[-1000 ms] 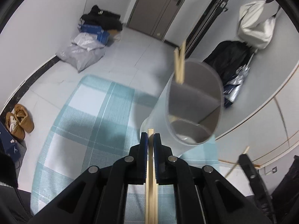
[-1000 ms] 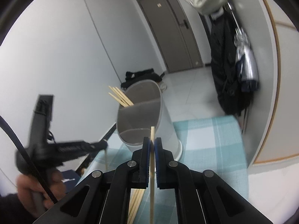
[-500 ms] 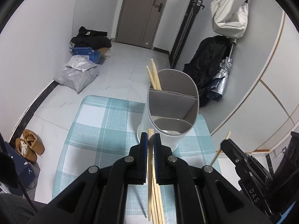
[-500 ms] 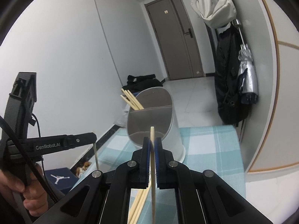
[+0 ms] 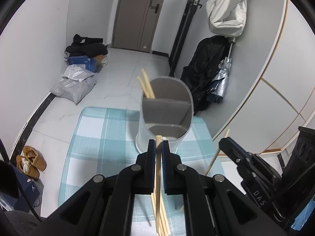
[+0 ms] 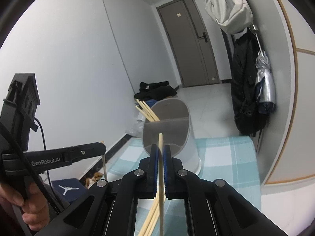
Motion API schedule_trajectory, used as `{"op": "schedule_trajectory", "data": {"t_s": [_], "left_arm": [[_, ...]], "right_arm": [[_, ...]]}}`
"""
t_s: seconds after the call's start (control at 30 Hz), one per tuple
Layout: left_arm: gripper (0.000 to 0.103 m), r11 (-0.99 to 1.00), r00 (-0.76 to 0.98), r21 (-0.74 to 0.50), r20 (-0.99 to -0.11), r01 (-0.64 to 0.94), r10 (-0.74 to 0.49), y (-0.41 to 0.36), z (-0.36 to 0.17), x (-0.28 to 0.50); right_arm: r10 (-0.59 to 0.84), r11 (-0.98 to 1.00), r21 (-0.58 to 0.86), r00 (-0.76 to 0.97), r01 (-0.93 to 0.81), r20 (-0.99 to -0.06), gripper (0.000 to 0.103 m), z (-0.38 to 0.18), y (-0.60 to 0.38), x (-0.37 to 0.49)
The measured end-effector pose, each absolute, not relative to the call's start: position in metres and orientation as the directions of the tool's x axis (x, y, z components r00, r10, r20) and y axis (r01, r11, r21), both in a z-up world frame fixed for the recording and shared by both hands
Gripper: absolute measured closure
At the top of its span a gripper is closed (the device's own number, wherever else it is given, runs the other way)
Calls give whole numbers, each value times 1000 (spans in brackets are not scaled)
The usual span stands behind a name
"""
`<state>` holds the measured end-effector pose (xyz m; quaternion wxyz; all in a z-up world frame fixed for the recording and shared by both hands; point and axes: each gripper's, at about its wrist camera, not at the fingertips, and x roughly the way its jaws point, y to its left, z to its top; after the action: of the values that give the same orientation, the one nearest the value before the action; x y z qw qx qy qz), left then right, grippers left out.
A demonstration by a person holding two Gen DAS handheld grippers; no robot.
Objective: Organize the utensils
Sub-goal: 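Lift both held chopsticks and carry them above the white holder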
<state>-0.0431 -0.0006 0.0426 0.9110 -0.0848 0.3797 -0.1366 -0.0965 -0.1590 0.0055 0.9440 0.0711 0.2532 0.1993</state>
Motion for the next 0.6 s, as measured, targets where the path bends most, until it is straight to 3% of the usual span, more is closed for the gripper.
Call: {"op": "schedule_trajectory", "data": {"t_s": [0.43, 0.6], "left_arm": [[101, 923, 725, -302, -577, 239, -376, -8, 94, -19], [101, 899, 738, -372, -536, 230, -411, -6, 110, 3]], "right_arm": [[433, 899, 245, 814, -362, -388, 99, 54, -167, -76], [436, 898, 245, 821, -366, -369, 99, 73, -168, -60]]}}
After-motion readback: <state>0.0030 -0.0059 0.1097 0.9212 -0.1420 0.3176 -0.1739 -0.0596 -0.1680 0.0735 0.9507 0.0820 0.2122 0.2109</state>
